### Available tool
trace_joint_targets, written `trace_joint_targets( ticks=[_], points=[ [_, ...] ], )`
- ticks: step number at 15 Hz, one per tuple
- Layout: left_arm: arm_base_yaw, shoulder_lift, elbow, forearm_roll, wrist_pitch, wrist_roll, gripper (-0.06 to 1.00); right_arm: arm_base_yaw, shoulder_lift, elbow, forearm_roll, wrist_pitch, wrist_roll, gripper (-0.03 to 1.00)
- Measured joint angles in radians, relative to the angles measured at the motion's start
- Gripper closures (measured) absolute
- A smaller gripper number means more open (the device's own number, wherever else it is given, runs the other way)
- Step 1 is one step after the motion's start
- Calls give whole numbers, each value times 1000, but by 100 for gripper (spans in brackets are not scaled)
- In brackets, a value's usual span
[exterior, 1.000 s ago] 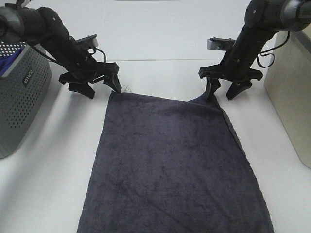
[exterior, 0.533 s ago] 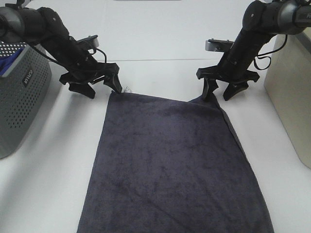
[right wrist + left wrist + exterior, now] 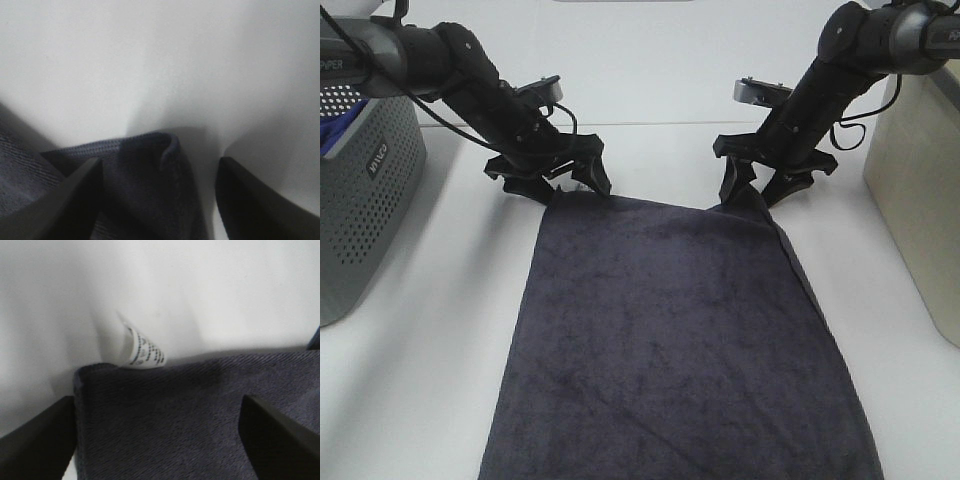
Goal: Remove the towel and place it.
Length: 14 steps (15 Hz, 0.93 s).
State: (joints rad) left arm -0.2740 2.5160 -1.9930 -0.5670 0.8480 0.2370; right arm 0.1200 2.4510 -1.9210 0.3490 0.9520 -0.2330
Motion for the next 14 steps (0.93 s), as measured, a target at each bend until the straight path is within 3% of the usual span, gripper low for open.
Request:
trace_joint_targets(
  ticks=[4,7,11,12,14],
  points=[
    [-15,7,-2,-9,-21,3,20,0,3,0,26,4,-19,41],
    [-15,11,-2,0,-21,4,35,0,5,0,-13,4,-20,61],
    [-15,14,-2,63,-17,3,63,0,5,0,-53,4,-20,89],
    [-15,15,-2,82,-17,3,69,0,5,0,-62,4,-20,93],
    [-15,16,-2,99,-18,1,90,0,5,0,-82,4,-20,95]
  ],
)
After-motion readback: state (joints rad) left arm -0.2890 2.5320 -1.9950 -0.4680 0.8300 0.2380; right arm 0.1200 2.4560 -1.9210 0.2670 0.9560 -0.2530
